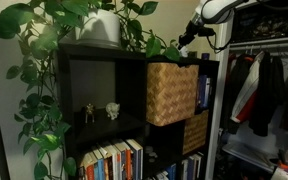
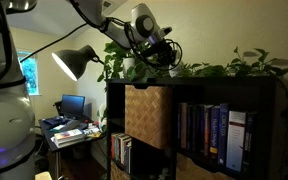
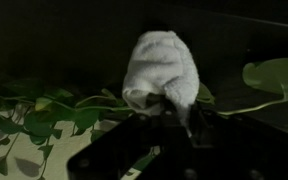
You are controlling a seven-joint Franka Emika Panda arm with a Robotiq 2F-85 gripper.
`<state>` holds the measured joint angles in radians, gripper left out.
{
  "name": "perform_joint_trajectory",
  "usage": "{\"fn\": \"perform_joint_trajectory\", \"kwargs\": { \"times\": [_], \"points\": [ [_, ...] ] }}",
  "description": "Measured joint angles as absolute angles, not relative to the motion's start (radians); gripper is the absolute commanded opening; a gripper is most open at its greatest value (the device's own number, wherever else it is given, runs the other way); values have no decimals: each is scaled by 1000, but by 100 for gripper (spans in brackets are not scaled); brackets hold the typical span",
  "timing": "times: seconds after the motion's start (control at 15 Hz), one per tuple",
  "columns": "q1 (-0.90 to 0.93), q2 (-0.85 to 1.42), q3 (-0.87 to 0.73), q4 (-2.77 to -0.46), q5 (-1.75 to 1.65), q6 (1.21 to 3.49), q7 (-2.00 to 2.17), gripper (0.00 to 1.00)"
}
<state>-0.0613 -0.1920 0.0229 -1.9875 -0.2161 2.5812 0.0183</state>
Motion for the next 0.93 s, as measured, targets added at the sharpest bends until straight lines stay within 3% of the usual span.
{"fn": "perform_joint_trajectory", "kwargs": {
  "times": [0.6,0.93],
  "points": [
    [-64,-166,20,-1929,-272,2539,59,98],
    [-60,-205,30,-1911,-297,2444,72,100]
  ]
}}
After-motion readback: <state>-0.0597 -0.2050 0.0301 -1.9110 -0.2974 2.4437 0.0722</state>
